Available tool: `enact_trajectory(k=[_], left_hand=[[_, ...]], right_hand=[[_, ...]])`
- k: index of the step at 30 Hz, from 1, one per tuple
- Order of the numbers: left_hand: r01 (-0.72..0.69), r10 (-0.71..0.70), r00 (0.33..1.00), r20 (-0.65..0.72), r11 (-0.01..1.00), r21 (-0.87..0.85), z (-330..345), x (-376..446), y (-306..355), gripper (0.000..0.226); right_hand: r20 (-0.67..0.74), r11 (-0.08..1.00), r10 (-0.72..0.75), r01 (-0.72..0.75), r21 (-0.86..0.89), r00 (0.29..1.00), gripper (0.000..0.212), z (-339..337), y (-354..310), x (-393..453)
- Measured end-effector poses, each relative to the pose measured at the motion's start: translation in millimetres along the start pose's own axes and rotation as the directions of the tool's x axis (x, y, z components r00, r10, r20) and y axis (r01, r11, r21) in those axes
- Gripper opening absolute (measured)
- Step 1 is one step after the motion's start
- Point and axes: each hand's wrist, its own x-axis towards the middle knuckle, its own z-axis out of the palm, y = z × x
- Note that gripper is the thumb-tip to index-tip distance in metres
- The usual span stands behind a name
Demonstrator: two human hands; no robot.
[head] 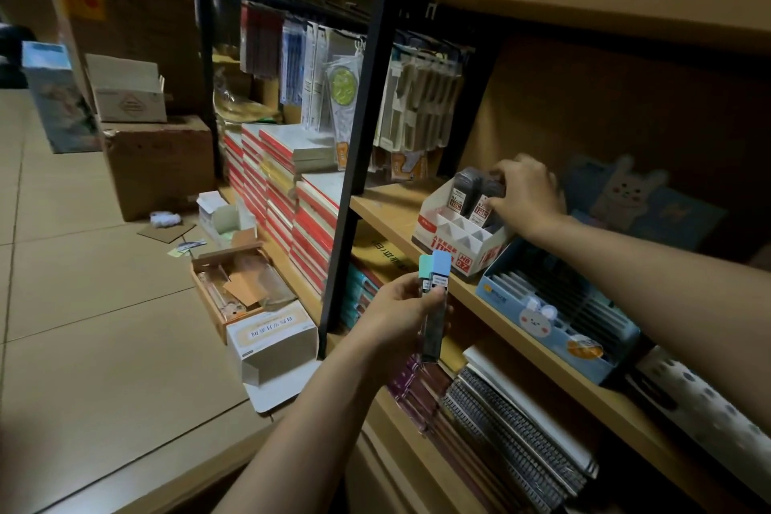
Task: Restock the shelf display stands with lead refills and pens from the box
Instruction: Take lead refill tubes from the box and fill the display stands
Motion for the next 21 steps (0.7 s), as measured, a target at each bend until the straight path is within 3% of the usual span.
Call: enact_trajectory(k=[4, 7, 10, 12, 16, 21], left_hand=[[-0.04, 0.041, 0.999, -0.01, 0.996, 0.078, 4, -3, -1, 0.028], [-0.071, 0.07, 0.997, 0.013, 0.992, 0.104, 10, -7, 1, 0.03], [-0.11, 0.1, 0.992, 0.075, 0.984, 0.141, 19, -12, 1, 0.03], [-0.132, 0.115, 0.987, 0.112, 0.978, 0.162, 26, -17, 0, 0.029], [-0.149, 0.114, 0.975, 0.189, 0.971, 0.185, 41, -24, -5, 0.027], [-0.13, 0.09, 0.969, 0.229, 0.978, 0.165, 56, -25, -13, 0.023]], right_hand=[[0.03, 0.996, -0.08, 0.081, -0.029, 0.996, 0.041, -11, 4, -8], [-0.016, 0.966, -0.197, 0.197, 0.168, 0.98, 0.042, -36, 6, -27], [0.184, 0.869, -0.168, 0.057, 0.492, 0.969, 0.027, -58, 4, -73], [0.305, 0.789, -0.159, -0.065, 0.611, 0.939, 0.029, -62, 1, -107], [0.258, 0.777, -0.076, -0.105, 0.621, 0.963, 0.035, -63, 4, -142], [0.252, 0.768, 0.027, -0.182, 0.614, 0.967, 0.028, -91, 32, -144]])
